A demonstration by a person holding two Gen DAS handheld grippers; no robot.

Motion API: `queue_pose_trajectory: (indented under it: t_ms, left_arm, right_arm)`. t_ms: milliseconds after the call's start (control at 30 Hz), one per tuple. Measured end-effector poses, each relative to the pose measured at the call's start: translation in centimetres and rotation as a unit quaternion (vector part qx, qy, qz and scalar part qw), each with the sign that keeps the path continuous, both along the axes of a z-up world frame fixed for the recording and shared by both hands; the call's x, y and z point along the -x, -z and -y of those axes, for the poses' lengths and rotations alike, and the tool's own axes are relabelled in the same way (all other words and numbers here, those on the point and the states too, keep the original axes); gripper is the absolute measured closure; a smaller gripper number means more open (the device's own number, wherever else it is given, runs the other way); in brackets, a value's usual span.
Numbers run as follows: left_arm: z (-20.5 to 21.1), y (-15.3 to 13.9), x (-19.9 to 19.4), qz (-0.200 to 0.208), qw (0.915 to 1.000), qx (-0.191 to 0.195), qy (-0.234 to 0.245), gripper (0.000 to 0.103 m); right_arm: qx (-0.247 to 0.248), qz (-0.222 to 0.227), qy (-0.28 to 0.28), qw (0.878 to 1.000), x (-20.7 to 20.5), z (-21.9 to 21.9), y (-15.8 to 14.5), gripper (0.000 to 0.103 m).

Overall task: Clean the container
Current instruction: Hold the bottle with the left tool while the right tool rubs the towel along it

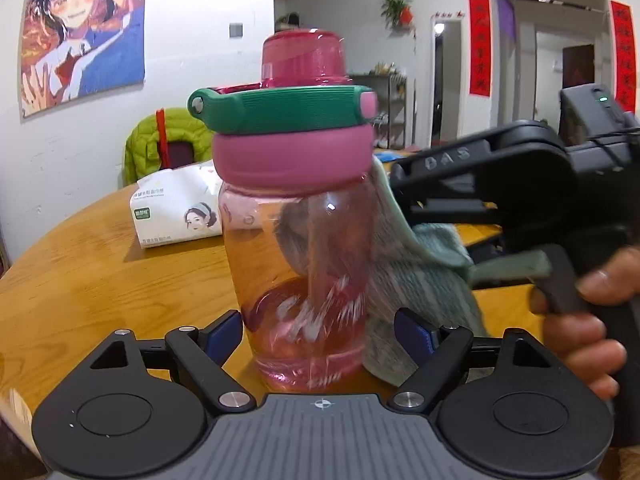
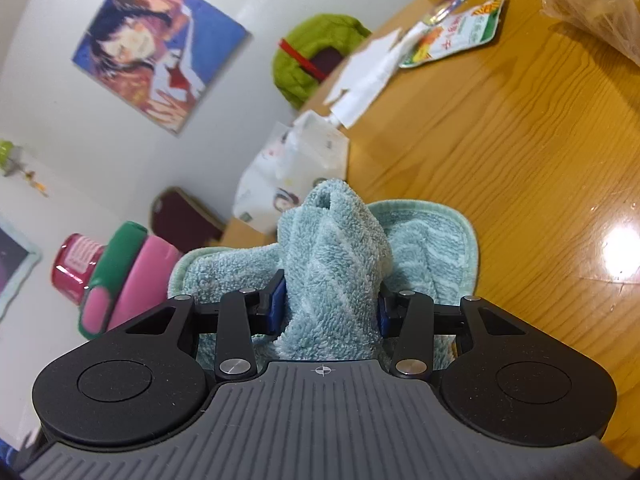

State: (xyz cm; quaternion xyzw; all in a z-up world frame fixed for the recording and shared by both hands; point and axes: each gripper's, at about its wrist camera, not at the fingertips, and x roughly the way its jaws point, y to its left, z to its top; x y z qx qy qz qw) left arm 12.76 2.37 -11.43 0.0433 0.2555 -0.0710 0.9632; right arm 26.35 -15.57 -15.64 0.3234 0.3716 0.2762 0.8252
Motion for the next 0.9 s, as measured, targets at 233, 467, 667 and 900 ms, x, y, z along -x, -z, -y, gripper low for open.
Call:
queue_pose_trajectory:
  t_ms: [233, 467, 667, 900]
  left_arm:
    - [-0.5, 0.8, -0.3, 0.027, 0.9996, 0.006, -0.001, 0.029]
    - [-0.5, 1.3, 0.1, 0.045, 0.9989, -0.008, 0.014, 0.029]
    - [-1.0, 1.1, 0.1, 0.042, 0.9986, 0.013, 0.029, 0.029]
    - [-0.4, 1.2, 0.2, 0.042, 0.9981, 0.004, 0.046, 0.029]
  right_arm:
    - [-0.025, 0.002, -0.003, 1.0, -0.5, 0.1, 0.7, 0.056]
    - [-0.011, 0.014, -0.01, 1.0, -0.1, 0.1, 0.6, 0.056]
    - [-0.017, 0.019, -0.012, 1.0, 0.2, 0.5, 0.5, 0.057]
    - [-0.039, 0.017, -0.016, 0.999, 0.4, 1.0, 0.5, 0.056]
